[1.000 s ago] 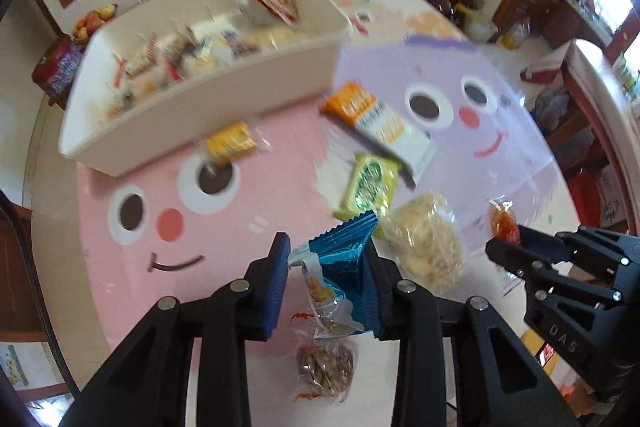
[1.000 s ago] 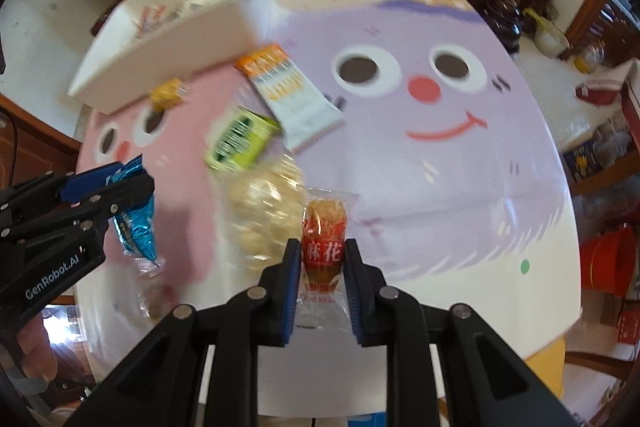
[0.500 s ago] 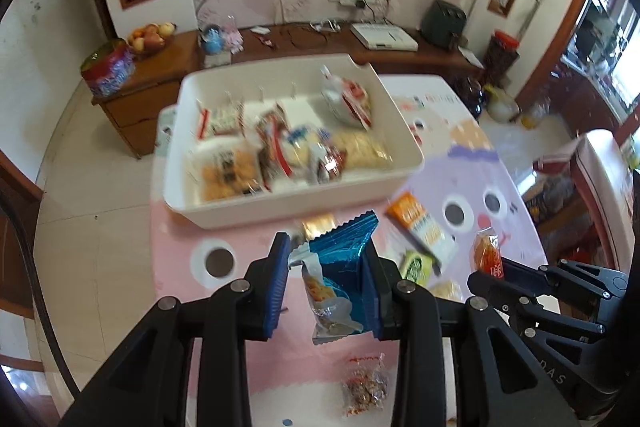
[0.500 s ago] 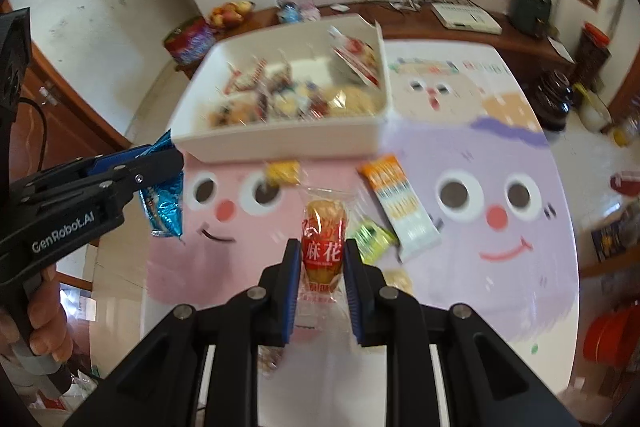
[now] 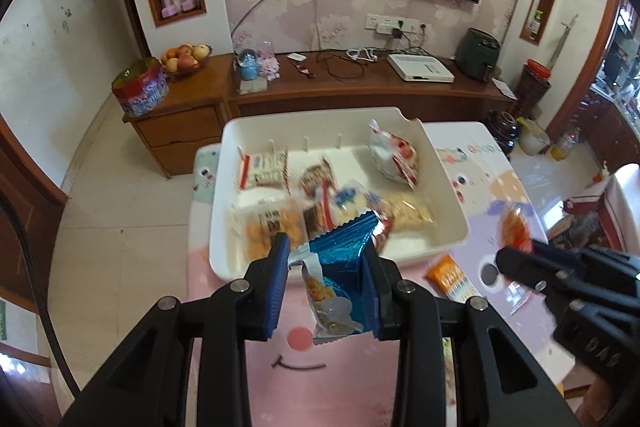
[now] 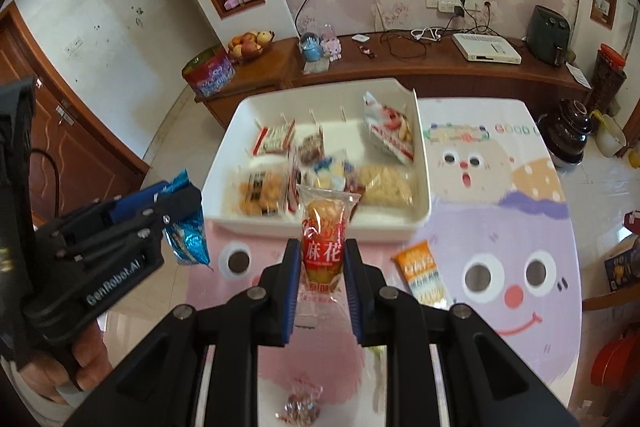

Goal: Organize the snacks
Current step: 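Carry both snacks over the white bin and open both tools to release them, then move both tools back over the remaining snacks on the table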

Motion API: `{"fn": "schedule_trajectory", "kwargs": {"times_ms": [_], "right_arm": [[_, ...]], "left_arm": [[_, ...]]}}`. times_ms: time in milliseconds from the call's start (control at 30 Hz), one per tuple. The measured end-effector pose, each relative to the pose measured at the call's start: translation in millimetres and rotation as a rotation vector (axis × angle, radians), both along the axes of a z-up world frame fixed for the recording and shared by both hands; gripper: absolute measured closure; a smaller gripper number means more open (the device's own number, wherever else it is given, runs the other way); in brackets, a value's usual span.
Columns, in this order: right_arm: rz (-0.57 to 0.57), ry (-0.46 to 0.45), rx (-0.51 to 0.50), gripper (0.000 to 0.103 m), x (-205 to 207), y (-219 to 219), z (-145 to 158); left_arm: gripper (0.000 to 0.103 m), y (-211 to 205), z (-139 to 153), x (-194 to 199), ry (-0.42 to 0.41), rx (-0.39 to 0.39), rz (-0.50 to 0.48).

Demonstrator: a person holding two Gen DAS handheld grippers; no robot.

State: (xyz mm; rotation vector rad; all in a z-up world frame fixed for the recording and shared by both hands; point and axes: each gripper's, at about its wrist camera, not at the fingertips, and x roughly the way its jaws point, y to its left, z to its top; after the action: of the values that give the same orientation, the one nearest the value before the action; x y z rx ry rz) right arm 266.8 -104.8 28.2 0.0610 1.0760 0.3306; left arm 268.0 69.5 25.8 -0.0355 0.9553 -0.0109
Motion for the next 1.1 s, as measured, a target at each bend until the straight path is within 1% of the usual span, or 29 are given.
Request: {"fn": "schedule_trajectory", "kwargs": {"times_ms": [233,333,533,633,667,700,733,767,800,867,1000,1100], "right_arm": [[-0.029,-0.041,0.011,0.082,54.7,4.6,18.3],[-0.033,-0.058,-0.004,0.082,73.4,8.2,21.6],[-0.032,-0.052,-0.033,0.081,106.9,13.6,15.2],[-0.026,-0.031,-0.044,0.080,121.2,17.4,7.3],[-0.018,-0.020,-0.044,0.080,125.6,19.0,3.6],[-0.014,-0.013,-0.048,0.080,128.6,20.1,0.6],[-0.012,-0.004,-0.053,0.080,131.6,21.6,-2.3],[-0.009,0.009,-0.055,0.078,134.1,22.5,-5.9],[-0.012,0.023,-0.058,0.076,136.1,23.1,-9.2],[-0.024,0.036,-0.059,0.070,136.8,22.8,-13.0],[-0.018,0.035,-0.066,0.068,133.9,23.1,-14.8],[-0.012,0.032,-0.066,0.068,132.1,23.4,-13.3]], "left_arm": [[0.071,-1.2,1.4,46.2,-0.008,0.054,0.023],[0.071,-0.8,-1.1,63.5,-0.003,0.068,0.036],[0.071,2.7,-9.2,93.6,0.017,0.076,0.069],[0.067,2.5,-14.3,102.2,0.030,0.083,0.090],[0.062,2.8,-16.2,104.3,0.033,0.087,0.096],[0.048,3.6,-18.6,107.2,0.040,0.090,0.102],[0.038,4.4,-20.3,109.2,0.044,0.091,0.110],[0.018,5.9,-22.7,110.7,0.049,0.094,0.125],[0.010,7.5,-24.2,112.2,0.054,0.096,0.138],[0.010,10.4,-27.7,113.2,0.062,0.087,0.154],[0.010,15.7,-36.5,115.7,0.099,0.066,0.166],[0.010,16.4,-38.5,115.3,0.099,0.068,0.166]]}}
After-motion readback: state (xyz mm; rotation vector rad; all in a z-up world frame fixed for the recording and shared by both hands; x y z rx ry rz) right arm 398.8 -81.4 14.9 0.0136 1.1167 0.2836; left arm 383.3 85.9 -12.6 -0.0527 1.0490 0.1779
